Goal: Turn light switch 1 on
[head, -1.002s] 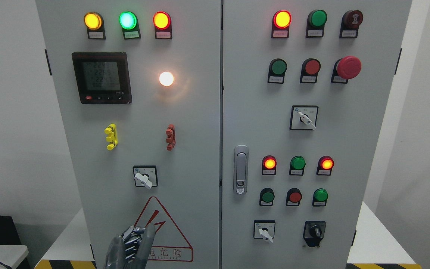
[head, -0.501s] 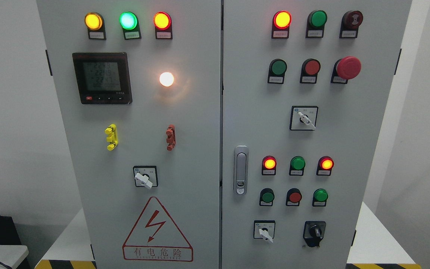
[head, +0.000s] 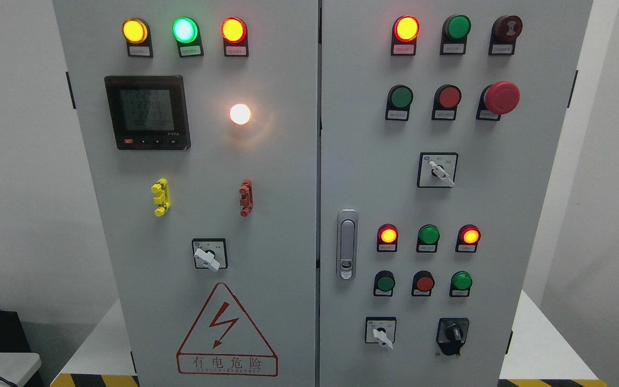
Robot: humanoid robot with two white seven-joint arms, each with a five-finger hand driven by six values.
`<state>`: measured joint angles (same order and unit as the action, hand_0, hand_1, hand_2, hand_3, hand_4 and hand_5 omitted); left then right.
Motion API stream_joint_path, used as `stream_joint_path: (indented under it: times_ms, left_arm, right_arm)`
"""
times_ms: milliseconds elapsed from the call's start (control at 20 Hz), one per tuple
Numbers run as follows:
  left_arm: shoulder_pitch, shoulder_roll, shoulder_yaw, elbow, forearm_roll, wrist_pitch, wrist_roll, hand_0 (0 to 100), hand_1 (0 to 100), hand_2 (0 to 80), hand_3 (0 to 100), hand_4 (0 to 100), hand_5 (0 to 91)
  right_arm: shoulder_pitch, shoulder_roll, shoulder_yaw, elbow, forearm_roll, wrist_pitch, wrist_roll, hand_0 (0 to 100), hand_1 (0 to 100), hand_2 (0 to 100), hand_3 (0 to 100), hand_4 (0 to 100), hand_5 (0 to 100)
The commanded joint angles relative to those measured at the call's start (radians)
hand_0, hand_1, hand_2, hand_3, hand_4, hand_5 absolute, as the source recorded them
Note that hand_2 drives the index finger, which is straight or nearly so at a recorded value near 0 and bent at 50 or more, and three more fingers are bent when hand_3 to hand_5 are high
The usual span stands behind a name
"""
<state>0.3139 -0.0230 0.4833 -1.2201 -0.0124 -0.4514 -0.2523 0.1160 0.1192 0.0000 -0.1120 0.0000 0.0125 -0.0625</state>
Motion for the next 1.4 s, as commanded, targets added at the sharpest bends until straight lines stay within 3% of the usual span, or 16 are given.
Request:
stream_joint_path:
  times_ms: [0, 50, 150, 451, 601, 802, 1152, 1353]
  left_arm:
    - [0.044, 0.034, 0.123, 0.637, -0.027, -0.024, -0.004, 12, 0, 0.0, 25, 35, 24.1]
    - [0.044, 0.035, 0.117, 0.706, -0.029, -0.023, -0.011, 13, 0, 0.0, 23, 34, 23.2]
    - [0.042, 0.046, 0.106, 0.819, -0.032, -0.023, -0.044, 24, 0, 0.0, 16, 26, 19.1]
    - [0.022, 0.070, -0.095, 1.008, -0.032, 0.006, -0.119, 29, 0, 0.0, 1, 13, 15.2]
    - [-0.035, 0.063, -0.210, 1.067, -0.032, 0.089, -0.096, 31, 0, 0.0, 0, 7, 14.9]
    - [-0.090, 0.055, -0.296, 1.068, -0.047, 0.161, -0.006, 34, 0, 0.0, 0, 6, 16.4]
    - [-0.119, 0.061, -0.383, 1.068, -0.049, 0.233, -0.015, 33, 0, 0.0, 0, 7, 18.8]
    - [-0.128, 0.063, -0.387, 1.070, -0.049, 0.240, -0.012, 33, 0, 0.0, 0, 7, 19.3]
  right_arm:
    - [0.001, 0.000, 0.017, 0.000, -0.025, 0.000, 0.000, 12, 39, 0, 0, 0, 0]
    - [0.001, -0.001, 0.017, 0.000, -0.025, 0.000, 0.000, 12, 39, 0, 0, 0, 0]
    - [0.001, -0.001, 0.017, 0.000, -0.025, 0.001, 0.000, 12, 39, 0, 0, 0, 0]
    - [0.001, 0.000, 0.017, 0.000, -0.025, 0.000, 0.000, 12, 39, 0, 0, 0, 0]
    - [0.001, -0.001, 0.017, 0.000, -0.025, 0.001, 0.000, 12, 39, 0, 0, 0, 0]
    - [0.001, 0.000, 0.017, 0.000, -0.025, 0.000, 0.000, 12, 39, 0, 0, 0, 0]
    - [0.001, 0.000, 0.017, 0.000, -0.025, 0.000, 0.000, 12, 39, 0, 0, 0, 0]
    - [0.001, -0.001, 0.017, 0.000, -0.025, 0.001, 0.000, 12, 39, 0, 0, 0, 0]
